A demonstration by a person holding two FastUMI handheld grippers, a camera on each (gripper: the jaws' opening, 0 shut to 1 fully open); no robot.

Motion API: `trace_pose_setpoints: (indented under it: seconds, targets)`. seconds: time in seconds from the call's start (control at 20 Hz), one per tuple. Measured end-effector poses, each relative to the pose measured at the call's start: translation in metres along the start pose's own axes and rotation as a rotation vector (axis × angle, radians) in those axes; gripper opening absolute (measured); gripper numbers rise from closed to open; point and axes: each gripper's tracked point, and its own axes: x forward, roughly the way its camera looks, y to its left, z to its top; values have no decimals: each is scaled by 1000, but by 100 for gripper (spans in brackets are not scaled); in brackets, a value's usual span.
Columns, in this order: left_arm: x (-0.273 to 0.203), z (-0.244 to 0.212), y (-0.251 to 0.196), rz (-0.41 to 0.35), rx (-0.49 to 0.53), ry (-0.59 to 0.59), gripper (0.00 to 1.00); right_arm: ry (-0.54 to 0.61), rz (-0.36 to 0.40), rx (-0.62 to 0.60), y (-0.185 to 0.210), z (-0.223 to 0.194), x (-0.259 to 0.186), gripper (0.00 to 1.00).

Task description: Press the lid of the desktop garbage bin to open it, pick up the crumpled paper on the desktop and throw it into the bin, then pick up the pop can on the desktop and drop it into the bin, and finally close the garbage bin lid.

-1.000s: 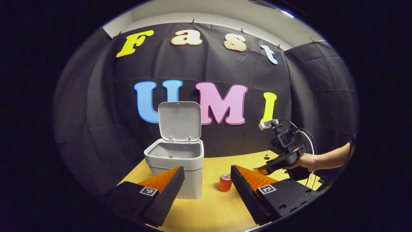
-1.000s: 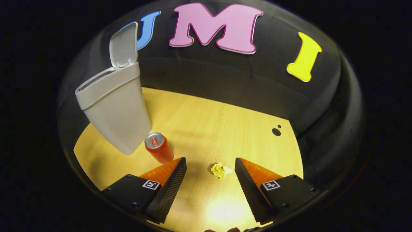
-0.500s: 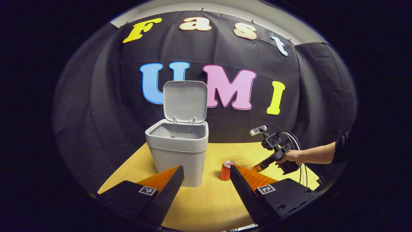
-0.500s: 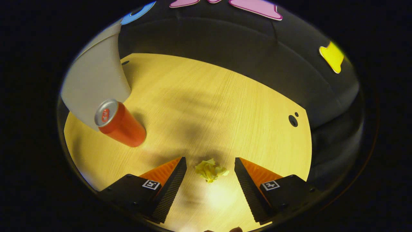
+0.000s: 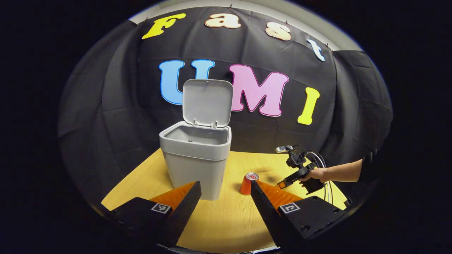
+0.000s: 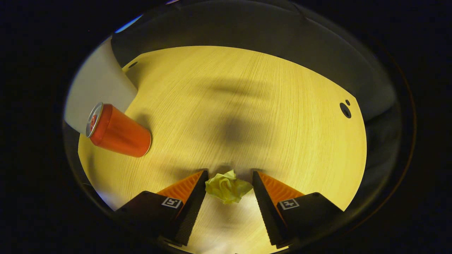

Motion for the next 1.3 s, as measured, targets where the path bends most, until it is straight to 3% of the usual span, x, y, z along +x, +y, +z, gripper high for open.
trace_pose_setpoints:
  seconds: [0.15, 0.2, 0.25, 0.4, 0.6, 0.85, 1.0, 1.15, 1.3]
  targets:
    - [4, -1, -4, -3, -15, 1, 96, 15, 15, 20, 0, 1, -2, 76]
    - [5, 0, -5, -3, -14, 0, 96, 19, 16, 16, -1, 1, -1, 51]
    - [5, 1, -7, -3, -12, -2, 96, 18, 21, 10, 0, 1, -2, 53]
    - [5, 1, -12, -8, -1, -4, 96, 14, 5, -29, 4, -2, 1, 36]
    - [2, 1, -19, -26, 10, -3, 96, -24, -43, -79, 5, 2, -11, 35]
    - [3, 2, -28, -61, 14, -16, 96, -189, -61, -105, 21, 44, -54, 35]
    - [4, 5, -32, -77, 10, -22, 96, -277, -14, -72, 29, 68, -92, 36]
    - [1, 6, -34, -94, 17, -37, 96, -378, 12, -115, 38, 99, -145, 36]
    - [0, 2, -30, -94, 16, -33, 96, -459, 84, -155, 79, 136, -189, 35]
